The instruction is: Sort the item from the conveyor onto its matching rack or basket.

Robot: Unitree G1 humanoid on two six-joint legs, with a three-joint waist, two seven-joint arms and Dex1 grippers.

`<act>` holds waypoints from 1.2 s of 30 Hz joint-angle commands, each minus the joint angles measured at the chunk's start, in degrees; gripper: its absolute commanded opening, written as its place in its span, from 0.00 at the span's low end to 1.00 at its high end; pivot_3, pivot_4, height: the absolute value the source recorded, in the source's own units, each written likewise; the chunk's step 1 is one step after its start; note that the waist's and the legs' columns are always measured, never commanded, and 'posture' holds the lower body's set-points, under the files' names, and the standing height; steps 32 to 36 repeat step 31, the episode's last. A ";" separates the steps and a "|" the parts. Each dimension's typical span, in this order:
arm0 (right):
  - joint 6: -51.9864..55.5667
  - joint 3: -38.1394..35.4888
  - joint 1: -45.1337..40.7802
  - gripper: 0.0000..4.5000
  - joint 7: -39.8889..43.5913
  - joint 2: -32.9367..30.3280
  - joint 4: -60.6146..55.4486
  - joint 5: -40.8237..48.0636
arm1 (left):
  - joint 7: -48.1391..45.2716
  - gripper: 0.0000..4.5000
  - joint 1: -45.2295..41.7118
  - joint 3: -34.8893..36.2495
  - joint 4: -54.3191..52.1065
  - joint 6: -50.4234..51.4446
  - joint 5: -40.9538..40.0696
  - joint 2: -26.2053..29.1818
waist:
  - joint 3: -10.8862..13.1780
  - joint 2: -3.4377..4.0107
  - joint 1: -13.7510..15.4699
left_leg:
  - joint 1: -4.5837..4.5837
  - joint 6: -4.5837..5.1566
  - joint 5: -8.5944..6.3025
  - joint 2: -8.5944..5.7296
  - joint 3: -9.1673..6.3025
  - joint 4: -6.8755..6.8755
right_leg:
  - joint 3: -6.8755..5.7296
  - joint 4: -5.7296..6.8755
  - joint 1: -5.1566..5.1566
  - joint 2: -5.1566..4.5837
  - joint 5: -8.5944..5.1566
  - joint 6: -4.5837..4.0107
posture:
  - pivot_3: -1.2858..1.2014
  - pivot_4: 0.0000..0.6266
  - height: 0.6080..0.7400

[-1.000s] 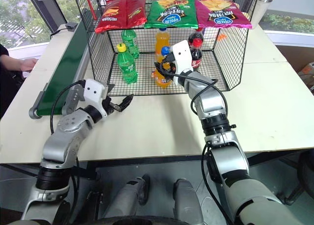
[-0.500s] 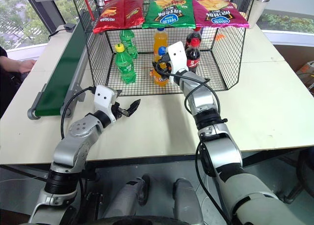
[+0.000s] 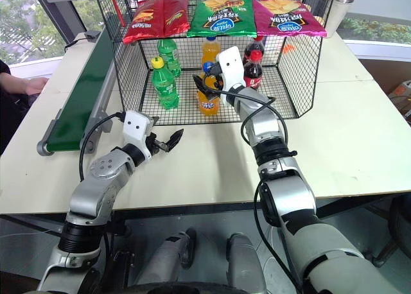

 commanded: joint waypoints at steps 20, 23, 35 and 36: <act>32.57 -3.40 34.66 0.99 15.75 -16.69 -53.53 17.48 | -7.28 1.00 1.94 -1.75 -0.54 0.40 -2.00 3.09 | -0.01 0.00 0.37 | -0.02 -0.09 -0.07 0.01 -0.02 0.03 | 0.01 -0.05 0.05 -0.13 -0.15 -0.22 | 0.52 0.24 0.98; 34.08 -3.36 38.00 0.99 14.84 -16.56 -56.41 18.44 | -7.46 1.00 1.94 -2.45 -0.07 0.05 -1.91 2.35 | -0.01 0.00 0.35 | -0.03 -0.09 -0.07 0.01 0.00 0.04 | 0.01 -0.07 0.06 -0.18 -0.16 -0.20 | 0.52 0.24 0.98; 33.99 -3.35 39.29 0.99 12.83 -16.55 -55.82 18.24 | -8.28 1.00 1.66 -2.51 0.47 -0.87 -2.57 1.89 | -0.02 -0.01 0.37 | -0.04 -0.10 -0.08 0.04 -0.01 0.07 | 0.00 -0.11 0.09 -0.20 -0.17 -0.22 | 0.52 0.24 0.98; 33.99 -3.35 39.29 0.99 12.83 -16.55 -55.82 18.24 | -8.28 1.00 1.66 -2.51 0.47 -0.87 -2.57 1.89 | -0.02 -0.01 0.37 | -0.04 -0.10 -0.08 0.04 -0.01 0.07 | 0.00 -0.11 0.09 -0.20 -0.17 -0.22 | 0.52 0.24 0.98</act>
